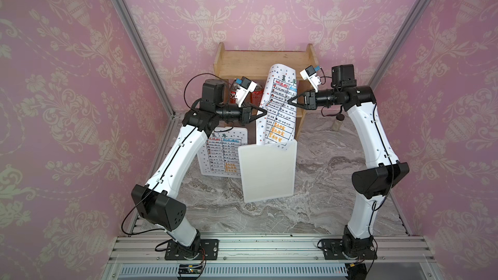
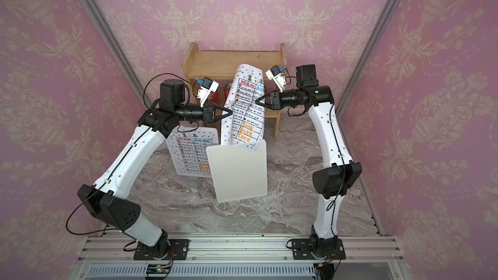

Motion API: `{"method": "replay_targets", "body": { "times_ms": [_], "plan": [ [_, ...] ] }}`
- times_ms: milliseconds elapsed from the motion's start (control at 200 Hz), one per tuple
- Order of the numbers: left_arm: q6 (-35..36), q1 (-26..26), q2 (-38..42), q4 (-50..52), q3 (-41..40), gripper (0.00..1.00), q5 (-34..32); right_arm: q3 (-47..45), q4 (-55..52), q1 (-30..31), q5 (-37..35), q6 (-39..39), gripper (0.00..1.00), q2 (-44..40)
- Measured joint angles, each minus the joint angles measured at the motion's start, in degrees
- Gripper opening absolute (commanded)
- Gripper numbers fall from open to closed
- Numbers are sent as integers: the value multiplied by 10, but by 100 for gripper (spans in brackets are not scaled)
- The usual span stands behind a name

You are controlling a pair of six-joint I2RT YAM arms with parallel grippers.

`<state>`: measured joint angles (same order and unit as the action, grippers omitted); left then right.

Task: Insert the menus into the narrow rack
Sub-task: Insert the menu into the narrow rack.

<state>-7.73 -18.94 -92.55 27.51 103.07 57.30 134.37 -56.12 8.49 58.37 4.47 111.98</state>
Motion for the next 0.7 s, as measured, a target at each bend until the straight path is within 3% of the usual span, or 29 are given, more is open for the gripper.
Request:
{"method": "replay_targets", "body": {
  "times_ms": [155,345,455,560,700],
  "plan": [
    [17,0,2,0,0,6,-2,-54,-4,0,-17,28,59,-33],
    [33,0,9,0,0,6,-7,-127,-1,-4,-28,46,71,-96],
    [42,0,13,0,1,6,-7,-218,28,-14,-28,45,77,-159],
    [49,0,16,0,1,6,-7,-286,56,-21,-28,36,79,-203],
    [54,0,18,0,1,6,-7,-306,82,-23,-24,28,79,-205]
  ]
}}
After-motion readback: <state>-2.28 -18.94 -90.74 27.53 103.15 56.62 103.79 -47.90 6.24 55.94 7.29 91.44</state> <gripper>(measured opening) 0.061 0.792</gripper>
